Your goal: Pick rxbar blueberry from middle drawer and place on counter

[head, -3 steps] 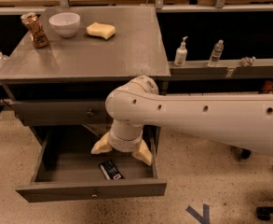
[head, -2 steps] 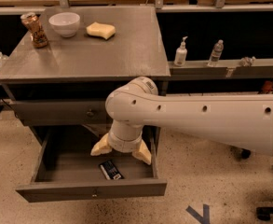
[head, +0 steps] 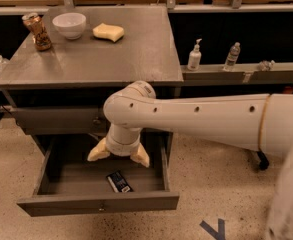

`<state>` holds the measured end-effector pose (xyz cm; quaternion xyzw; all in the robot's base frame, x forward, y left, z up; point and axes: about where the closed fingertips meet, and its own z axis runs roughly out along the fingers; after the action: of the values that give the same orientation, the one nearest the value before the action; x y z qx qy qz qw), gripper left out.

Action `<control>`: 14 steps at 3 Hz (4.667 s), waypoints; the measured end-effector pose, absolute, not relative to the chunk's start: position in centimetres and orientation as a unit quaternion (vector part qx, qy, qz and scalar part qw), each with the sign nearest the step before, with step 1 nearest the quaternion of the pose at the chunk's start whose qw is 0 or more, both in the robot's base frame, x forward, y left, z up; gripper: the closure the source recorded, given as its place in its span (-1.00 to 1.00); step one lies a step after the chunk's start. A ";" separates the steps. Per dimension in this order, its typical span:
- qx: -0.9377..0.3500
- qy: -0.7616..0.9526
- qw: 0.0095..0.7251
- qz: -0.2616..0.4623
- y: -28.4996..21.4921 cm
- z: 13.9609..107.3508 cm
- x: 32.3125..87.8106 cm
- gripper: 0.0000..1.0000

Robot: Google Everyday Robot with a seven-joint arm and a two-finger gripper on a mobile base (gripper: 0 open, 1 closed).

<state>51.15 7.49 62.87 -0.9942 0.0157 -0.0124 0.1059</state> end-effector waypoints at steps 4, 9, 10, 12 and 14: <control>-0.992 -0.048 0.103 -0.062 13.7 54.4 57.5 -1.00; -0.999 0.001 -0.015 -0.040 13.1 35.1 58.3 -1.00; -0.999 -0.003 -0.025 -0.041 13.2 34.2 58.2 -0.72; -0.999 -0.005 -0.030 -0.041 13.2 33.9 58.2 0.14; -0.999 -0.008 0.011 -0.044 13.2 34.8 58.3 1.00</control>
Offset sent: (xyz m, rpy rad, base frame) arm 0.0881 0.0844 -0.1145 -0.0223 -0.1774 0.1544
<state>58.31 13.22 34.79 -0.9989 -0.0085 -0.0441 0.0114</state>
